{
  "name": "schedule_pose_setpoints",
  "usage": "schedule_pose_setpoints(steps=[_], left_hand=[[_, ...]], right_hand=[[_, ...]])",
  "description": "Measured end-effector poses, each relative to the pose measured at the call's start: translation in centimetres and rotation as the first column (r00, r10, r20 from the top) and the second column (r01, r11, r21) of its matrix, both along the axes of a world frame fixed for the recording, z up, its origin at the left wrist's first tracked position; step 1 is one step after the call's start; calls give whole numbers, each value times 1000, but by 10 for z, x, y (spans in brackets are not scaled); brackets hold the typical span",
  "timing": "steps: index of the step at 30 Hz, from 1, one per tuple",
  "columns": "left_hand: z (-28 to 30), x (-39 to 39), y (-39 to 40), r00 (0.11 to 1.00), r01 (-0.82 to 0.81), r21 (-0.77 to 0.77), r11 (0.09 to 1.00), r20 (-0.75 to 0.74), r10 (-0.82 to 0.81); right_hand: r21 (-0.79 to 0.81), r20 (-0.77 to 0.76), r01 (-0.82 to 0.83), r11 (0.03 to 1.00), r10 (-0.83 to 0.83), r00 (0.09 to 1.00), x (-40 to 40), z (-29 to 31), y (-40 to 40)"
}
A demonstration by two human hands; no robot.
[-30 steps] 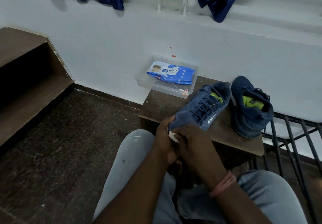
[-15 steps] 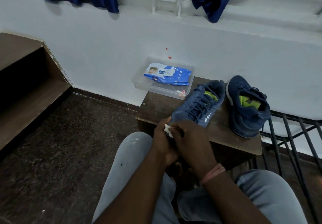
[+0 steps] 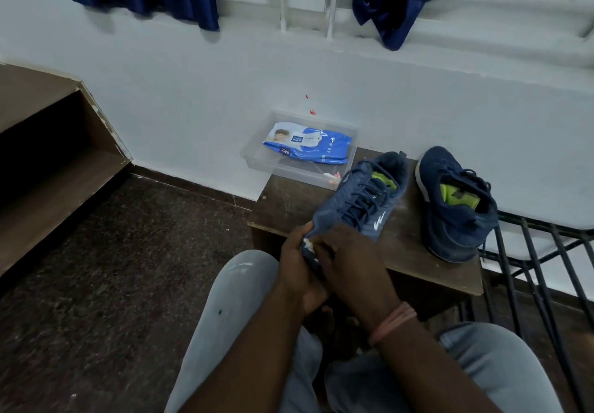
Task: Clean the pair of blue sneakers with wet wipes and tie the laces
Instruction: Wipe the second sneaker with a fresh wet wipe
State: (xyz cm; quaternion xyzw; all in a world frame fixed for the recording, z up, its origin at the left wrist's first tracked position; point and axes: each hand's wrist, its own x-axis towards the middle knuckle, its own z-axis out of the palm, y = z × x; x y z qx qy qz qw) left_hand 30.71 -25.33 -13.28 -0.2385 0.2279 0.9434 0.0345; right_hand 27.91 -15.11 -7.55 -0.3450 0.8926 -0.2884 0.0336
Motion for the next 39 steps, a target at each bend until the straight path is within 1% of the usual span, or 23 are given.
schedule_pose_setpoints(steps=[3, 4, 5, 7, 9, 10, 14, 17, 18, 19, 20, 21, 22, 24, 27, 30, 32, 34, 36, 37, 39], left_hand=[[-1, 0, -4, 1000, -10, 7, 1000, -10, 10], [0, 1, -4, 1000, -11, 0, 1000, -11, 11], [0, 1, -5, 1000, -9, -14, 1000, -16, 9], [-2, 1, -5, 999, -4, -26, 1000, -33, 3], [1, 0, -1, 998, 13, -12, 1000, -54, -14], [1, 0, 1, 998, 26, -2, 1000, -64, -26], [2, -1, 5, 998, 39, 50, 998, -44, -37], [3, 0, 5, 1000, 10, 73, 997, -13, -9], [3, 1, 6, 999, 21, 72, 997, -32, -19], [4, -2, 6, 998, 36, 40, 999, -52, -34], [6, -4, 7, 998, 39, 3, 999, -57, -39], [6, -7, 9, 998, 45, -37, 998, -42, -47], [7, -8, 11, 999, 38, -64, 997, -30, -40], [6, -7, 12, 998, 59, -95, 994, -30, -62], [0, -3, 9, 1000, -4, 25, 1000, -15, 4], [7, -3, 11, 1000, -6, 45, 999, -10, 6], [17, -4, 13, 1000, 2, 3, 1000, -10, -2], [19, -4, 15, 1000, 21, -93, 995, 1, -21], [20, -6, 15, 999, 46, -115, 992, -12, -48], [20, -6, 14, 999, 47, -113, 992, -5, -48], [14, -4, 12, 999, 37, -55, 998, -13, -38]], right_hand=[[-26, -59, 131, 991, -133, 989, -1, -9, -14], [-56, -57, 175, 983, -178, 982, 2, -10, -15], [-86, -36, 185, 979, -188, 981, 4, -10, -14], [-100, 30, 107, 989, -104, 994, 7, -4, -5], [-75, 92, 9, 997, -3, 996, 3, 5, 11], [-62, 104, -11, 998, 17, 994, -1, 10, 17], [-29, 59, 55, 998, -53, 997, -9, 11, 8], [11, -38, 125, 992, -125, 991, -10, 2, -10], [-19, -67, 174, 985, -175, 982, -13, 2, -11], [-91, -67, 242, 966, -248, 966, -18, 2, -9], [-179, -38, 305, 935, -316, 948, -21, 5, -6], [-238, -8, 335, 912, -347, 938, -23, 8, -4], [-254, -8, 318, 913, -331, 943, -23, 10, -2], [-206, -52, 183, 961, -197, 979, -15, 12, 1], [-138, -1, -28, 990, 28, 1000, -4, 14, 7], [29, -31, -141, 990, 142, 989, -16, 15, 8], [101, -101, -115, 988, 125, 987, -34, 16, 5], [120, -190, -2, 993, 25, 981, -53, 17, 4], [116, -250, 117, 986, -85, 965, -60, 17, 6], [110, -258, 116, 987, -84, 963, -55, 16, 5], [31, -178, 7, 999, -1, 984, -31, 15, 2]])
